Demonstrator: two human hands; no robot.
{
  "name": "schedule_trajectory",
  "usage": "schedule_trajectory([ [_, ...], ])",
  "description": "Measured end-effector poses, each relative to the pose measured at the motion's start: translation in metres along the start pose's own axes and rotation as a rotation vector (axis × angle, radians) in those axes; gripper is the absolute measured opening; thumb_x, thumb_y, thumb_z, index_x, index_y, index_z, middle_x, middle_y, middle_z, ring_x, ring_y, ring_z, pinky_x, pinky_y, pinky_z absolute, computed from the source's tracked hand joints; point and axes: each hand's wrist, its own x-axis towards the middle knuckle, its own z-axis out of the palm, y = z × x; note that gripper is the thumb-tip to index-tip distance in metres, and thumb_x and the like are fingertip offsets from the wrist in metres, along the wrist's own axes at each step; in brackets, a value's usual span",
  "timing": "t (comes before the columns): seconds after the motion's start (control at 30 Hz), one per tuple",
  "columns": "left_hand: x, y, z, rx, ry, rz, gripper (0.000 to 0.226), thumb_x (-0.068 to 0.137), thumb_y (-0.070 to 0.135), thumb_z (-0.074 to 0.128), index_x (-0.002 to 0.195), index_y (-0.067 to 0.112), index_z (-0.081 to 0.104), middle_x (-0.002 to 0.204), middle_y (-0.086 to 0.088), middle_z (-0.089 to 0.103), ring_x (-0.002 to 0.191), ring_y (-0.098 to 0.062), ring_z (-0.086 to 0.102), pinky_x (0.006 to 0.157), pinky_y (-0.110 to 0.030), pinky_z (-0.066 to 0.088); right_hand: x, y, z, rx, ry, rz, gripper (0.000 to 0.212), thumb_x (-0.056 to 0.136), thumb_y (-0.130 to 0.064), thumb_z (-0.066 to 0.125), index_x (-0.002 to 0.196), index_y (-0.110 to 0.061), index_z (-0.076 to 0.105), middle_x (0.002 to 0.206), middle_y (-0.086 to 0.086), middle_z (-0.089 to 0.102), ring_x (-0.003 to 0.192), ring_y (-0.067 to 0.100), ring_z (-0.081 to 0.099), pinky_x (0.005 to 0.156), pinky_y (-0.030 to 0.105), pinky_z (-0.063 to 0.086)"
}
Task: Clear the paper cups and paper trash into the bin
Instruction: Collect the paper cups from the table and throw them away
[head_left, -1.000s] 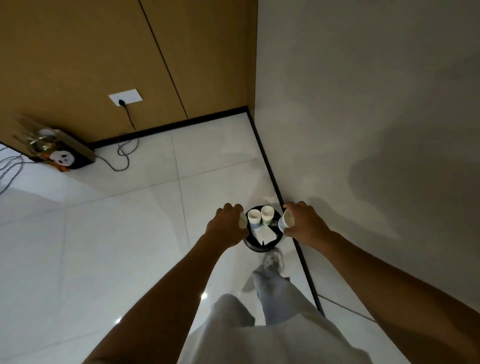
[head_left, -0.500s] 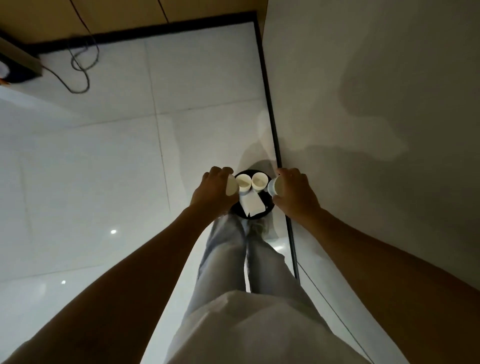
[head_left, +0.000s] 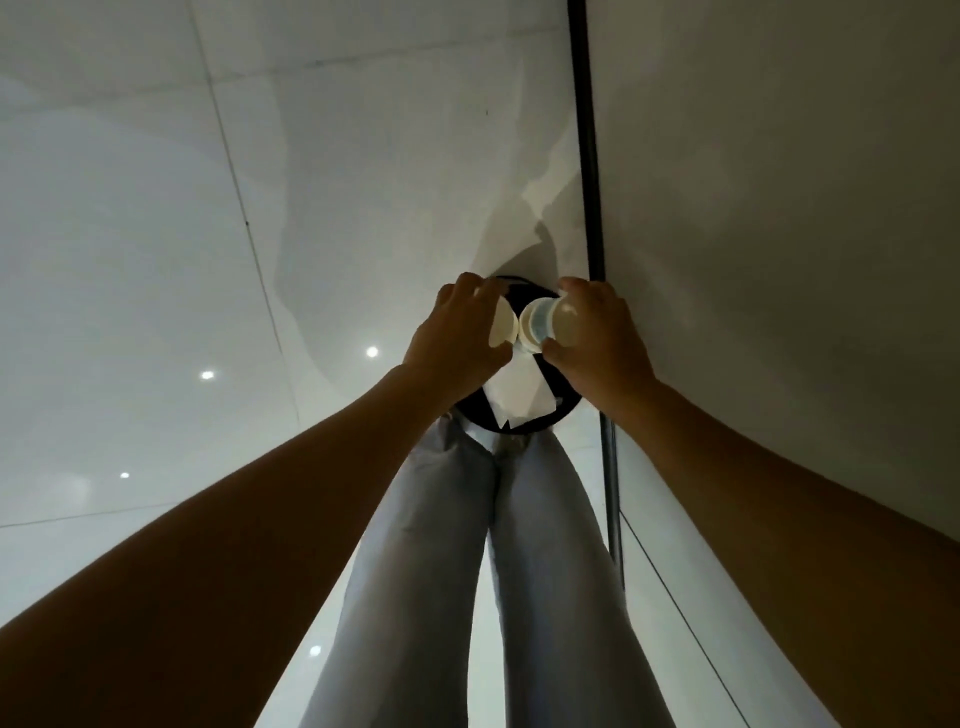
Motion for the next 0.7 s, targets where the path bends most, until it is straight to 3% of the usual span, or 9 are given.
schedule_trajectory([
  [0.27,0.047,-0.039,0.059,0.098,-0.134,0.072,0.069,0.087,0.024,0.066,0.145,0.014,0.029,0.152,-0.009,0.025,0.139,-0.028,0.027,0.107,-0.036,0.037,0.042,0.042,0.048,-0.027,-0.157,0.009,0.077,0.083,-0.021,0.074,0.147,-0.018,0.031,0.153,0.005,0.03,0.139,0.027,0.03,0.11,0.042,0.036],
  [0.4,0.061,-0.049,0.072,0.144,-0.196,0.089,0.074,0.089,0.028,0.064,0.148,0.012,0.023,0.156,-0.011,0.019,0.143,-0.029,0.021,0.112,-0.036,0.028,0.051,0.049,0.068,-0.079,-0.197,-0.042,0.08,0.085,-0.023,0.071,0.15,-0.021,0.025,0.158,0.003,0.019,0.144,0.024,0.021,0.113,0.036,0.03],
  [0.57,0.057,-0.049,0.073,0.176,-0.175,0.115,0.081,0.086,0.033,0.067,0.15,0.014,0.02,0.157,-0.011,0.015,0.144,-0.03,0.018,0.115,-0.04,0.027,0.049,0.054,0.077,-0.172,-0.228,-0.034,0.09,0.085,-0.026,0.071,0.153,-0.026,0.012,0.159,0.005,0.013,0.145,0.025,0.016,0.112,0.04,0.032],
  [0.7,0.03,-0.043,0.044,0.179,-0.11,0.128,0.074,0.087,0.033,0.065,0.147,0.014,0.026,0.154,-0.009,0.023,0.141,-0.027,0.025,0.114,-0.037,0.026,0.035,0.041,0.057,-0.156,-0.174,-0.008,0.087,0.086,-0.021,0.071,0.153,-0.023,0.014,0.158,0.006,0.019,0.144,0.026,0.02,0.111,0.045,0.036],
])
